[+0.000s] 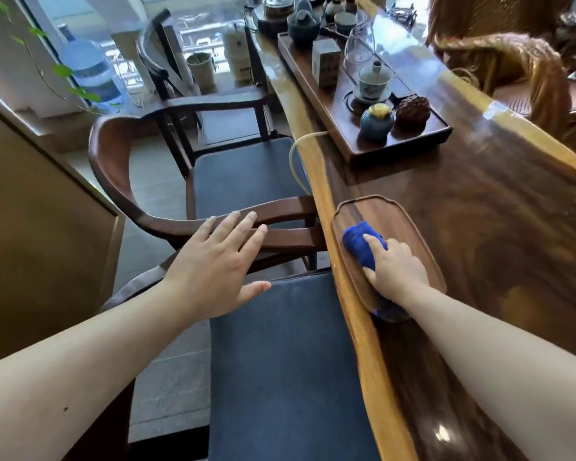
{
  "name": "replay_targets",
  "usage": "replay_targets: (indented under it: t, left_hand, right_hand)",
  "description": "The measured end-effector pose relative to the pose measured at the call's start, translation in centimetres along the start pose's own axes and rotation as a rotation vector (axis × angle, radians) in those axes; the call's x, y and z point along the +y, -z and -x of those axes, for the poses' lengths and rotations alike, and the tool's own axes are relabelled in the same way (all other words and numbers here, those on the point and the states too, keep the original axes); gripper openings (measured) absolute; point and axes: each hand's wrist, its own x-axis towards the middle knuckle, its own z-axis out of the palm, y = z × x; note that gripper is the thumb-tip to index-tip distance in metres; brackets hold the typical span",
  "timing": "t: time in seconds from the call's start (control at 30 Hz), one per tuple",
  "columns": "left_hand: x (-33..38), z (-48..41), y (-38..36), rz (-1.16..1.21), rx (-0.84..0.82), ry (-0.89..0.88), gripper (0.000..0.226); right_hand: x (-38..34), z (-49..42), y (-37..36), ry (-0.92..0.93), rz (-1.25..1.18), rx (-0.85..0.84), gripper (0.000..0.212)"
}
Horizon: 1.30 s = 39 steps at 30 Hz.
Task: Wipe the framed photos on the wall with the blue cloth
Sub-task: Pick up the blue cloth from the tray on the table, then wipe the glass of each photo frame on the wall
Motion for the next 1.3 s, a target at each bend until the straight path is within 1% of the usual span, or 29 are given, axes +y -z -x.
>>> replay_targets:
  t: [0.17,0.23,0.37,0.53,0.7,0.83,0.9,1.1,1.17,1.3]
  left_hand:
    - [-0.7,0.0,1.6,0.003,0.018,0.021,0.084]
    - [-1.6,0.7,2.6,-0.013,0.035,0.036,0.083]
    - [-4.5,2.8,4.9,-0.051,0.075,0.084,0.083]
    - [-9.0,7.1,8.7,-0.097,0.147,0.149,0.083]
    - [-14.3,15.2,12.3,-0.158,0.195,0.237,0.083]
    - [-18.5,24.3,15.2,-0.214,0.245,0.338,0.083]
    - [-19.9,28.3,16.4,-0.241,0.26,0.379,0.083]
    - [-23.8,41.9,19.3,-0.315,0.282,0.519,0.083]
    - [-24.8,46.8,20.0,-0.338,0.264,0.587,0.083]
    - [-25.8,52.5,21.6,-0.387,0.231,0.677,0.085]
  right_hand:
    - [-0.8,-0.4,1.5,-0.054,-0.205,-0.01,0.056]
    - [-1.7,-0.4,2.7,-0.031,-0.27,-0.001,0.055]
    - [-5.8,-0.2,6.5,0.108,-0.409,0.058,0.055]
    - [-14.3,1.5,12.6,0.336,-0.509,0.174,0.057]
    - [-24.5,5.7,18.2,0.526,-0.477,0.256,0.058]
    - [-32.9,10.5,21.9,0.669,-0.444,0.317,0.058]
    - [-36.4,12.7,23.3,0.705,-0.423,0.333,0.059]
    - [-49.0,20.6,25.8,0.893,-0.459,0.383,0.058]
    - [-53.6,23.6,26.4,0.97,-0.48,0.394,0.057]
    - [-59.3,26.9,27.2,1.073,-0.502,0.396,0.055]
